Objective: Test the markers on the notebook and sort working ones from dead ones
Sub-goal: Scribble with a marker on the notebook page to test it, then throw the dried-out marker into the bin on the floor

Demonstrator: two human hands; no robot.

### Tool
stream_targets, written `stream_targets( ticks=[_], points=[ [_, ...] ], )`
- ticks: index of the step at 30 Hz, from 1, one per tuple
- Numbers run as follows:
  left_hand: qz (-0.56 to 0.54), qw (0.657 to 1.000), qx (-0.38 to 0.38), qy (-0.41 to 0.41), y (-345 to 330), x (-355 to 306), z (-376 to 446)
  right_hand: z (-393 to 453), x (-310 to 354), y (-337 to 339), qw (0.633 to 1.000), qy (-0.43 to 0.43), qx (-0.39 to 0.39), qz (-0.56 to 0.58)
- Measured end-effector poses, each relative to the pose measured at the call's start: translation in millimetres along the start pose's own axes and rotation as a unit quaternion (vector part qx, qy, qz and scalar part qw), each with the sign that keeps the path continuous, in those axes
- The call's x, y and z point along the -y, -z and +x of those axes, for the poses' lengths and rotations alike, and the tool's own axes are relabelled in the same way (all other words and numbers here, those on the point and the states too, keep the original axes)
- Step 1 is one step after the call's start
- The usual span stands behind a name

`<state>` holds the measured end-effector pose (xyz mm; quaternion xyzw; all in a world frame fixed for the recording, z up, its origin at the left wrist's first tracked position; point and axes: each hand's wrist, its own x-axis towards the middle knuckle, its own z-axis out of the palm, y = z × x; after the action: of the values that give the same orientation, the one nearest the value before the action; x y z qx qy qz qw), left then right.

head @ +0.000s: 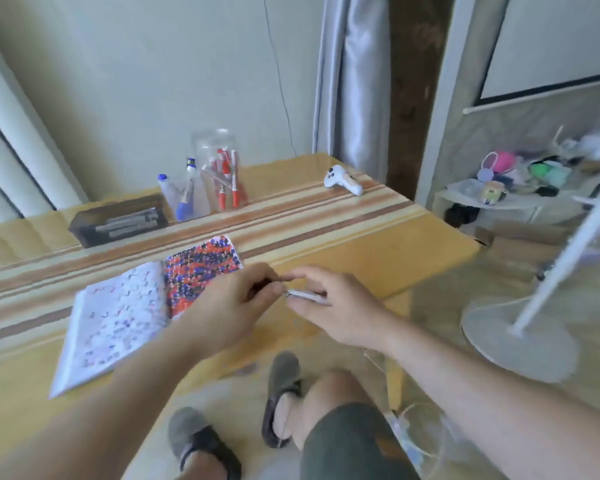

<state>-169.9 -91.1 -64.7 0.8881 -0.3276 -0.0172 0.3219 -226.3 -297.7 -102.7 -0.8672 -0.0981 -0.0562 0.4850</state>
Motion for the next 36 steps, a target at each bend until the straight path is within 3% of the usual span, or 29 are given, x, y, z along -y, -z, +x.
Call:
stream_targets(
  ticks=[5, 8, 11, 14, 15, 17, 19, 21, 23, 30, 32, 36],
  points=[
    [-0.135, 0.986, 0.056, -0.084, -107, -102, -7, -162, -55, 48, 0.963, -0.099, -0.191, 0.16],
    [-0.103, 0.98, 0.152, -0.082, -189, -129, -10, -247, -135, 40, 0.914, -0.257, -0.277, 0.146],
    [0.016, 0.95, 0.305, -0.056, -270, -112, -42, -345, -230, 8, 0.801, -0.482, -0.303, 0.184],
    [0.16, 0.877, 0.447, -0.077, -309, -99, -83, -449, -285, -26, 0.66, -0.634, -0.326, 0.234],
    [0.171, 0.879, 0.435, -0.094, -311, -100, -87, -470, -291, -35, 0.612, -0.661, -0.361, 0.241],
    [0.127, 0.909, 0.383, -0.107, -305, -106, -85, -494, -297, -42, 0.591, -0.668, -0.385, 0.236],
    [0.1, 0.922, 0.362, -0.093, -296, -106, -83, -496, -295, -44, 0.658, -0.682, -0.284, 0.143],
    [0.11, 0.923, 0.361, -0.072, -292, -105, -84, -488, -302, -35, 0.582, -0.665, -0.388, 0.26],
    [0.111, 0.923, 0.364, -0.064, -293, -104, -84, -478, -297, -26, 0.562, -0.692, -0.372, 0.258],
    [0.022, 0.879, 0.473, -0.055, -247, -119, -65, -370, -244, 26, 0.691, -0.583, -0.342, 0.255],
    [0.002, 0.894, 0.444, -0.063, -203, -119, -53, -323, -221, 38, 0.751, -0.509, -0.343, 0.243],
    [-0.081, 0.948, 0.298, -0.081, -88, -106, -29, -211, -135, 66, 0.868, -0.343, -0.324, 0.158]
  ],
)
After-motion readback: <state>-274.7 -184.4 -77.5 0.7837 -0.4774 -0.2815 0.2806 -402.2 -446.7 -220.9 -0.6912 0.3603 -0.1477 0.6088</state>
